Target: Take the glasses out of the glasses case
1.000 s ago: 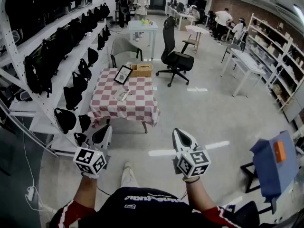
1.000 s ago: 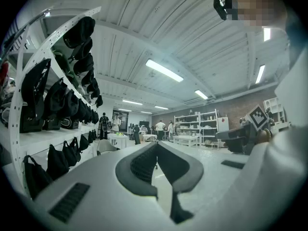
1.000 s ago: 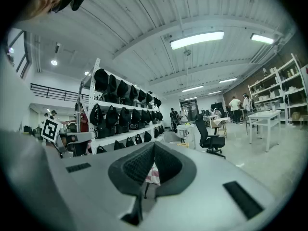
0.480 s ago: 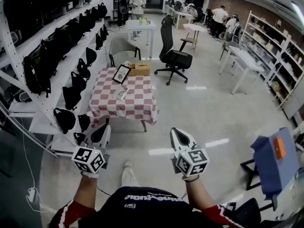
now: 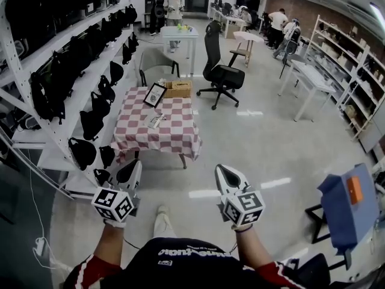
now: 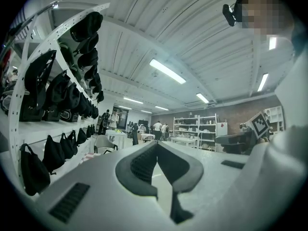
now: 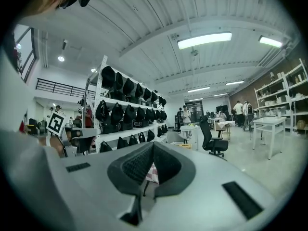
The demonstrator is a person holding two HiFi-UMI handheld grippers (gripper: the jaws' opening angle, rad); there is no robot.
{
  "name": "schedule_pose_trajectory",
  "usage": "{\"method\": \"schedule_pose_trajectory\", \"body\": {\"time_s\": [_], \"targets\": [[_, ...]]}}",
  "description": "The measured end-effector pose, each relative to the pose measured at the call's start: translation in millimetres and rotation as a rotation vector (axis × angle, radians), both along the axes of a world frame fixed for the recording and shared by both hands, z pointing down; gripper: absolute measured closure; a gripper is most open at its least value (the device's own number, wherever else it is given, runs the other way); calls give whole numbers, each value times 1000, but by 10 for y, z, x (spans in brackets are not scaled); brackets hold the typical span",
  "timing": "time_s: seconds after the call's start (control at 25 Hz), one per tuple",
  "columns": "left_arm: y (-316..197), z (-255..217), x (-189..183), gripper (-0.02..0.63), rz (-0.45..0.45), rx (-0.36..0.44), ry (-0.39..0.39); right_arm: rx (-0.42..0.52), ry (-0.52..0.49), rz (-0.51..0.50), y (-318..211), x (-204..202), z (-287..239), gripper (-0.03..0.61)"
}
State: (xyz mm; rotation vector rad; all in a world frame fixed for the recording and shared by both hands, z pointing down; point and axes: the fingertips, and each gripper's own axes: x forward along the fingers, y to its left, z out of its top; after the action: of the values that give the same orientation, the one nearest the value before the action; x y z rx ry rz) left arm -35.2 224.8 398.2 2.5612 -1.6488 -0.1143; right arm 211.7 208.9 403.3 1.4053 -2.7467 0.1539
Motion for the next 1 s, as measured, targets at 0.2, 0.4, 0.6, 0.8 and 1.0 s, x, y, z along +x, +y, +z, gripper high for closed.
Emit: {"method": "schedule_pose_trajectory", "body": {"time_s": [0.2, 0.4, 0.6, 0.8, 1.0], "targets": [[-1, 10, 4, 607, -3, -1, 5, -12, -3, -63, 30, -75, 40, 575], [29, -1, 2, 607, -12, -12, 25, -28, -5, -75, 34, -84, 50, 575], [48, -5, -9, 607, -19, -16, 12, -36, -17, -84, -4, -112, 68, 575], [-53, 19, 15, 607, -21, -18, 0, -60, -28, -81, -81, -85, 113, 575], [-163, 108, 21, 607, -17, -35, -3, -70, -31, -83, -179, -104, 144, 575]]}}
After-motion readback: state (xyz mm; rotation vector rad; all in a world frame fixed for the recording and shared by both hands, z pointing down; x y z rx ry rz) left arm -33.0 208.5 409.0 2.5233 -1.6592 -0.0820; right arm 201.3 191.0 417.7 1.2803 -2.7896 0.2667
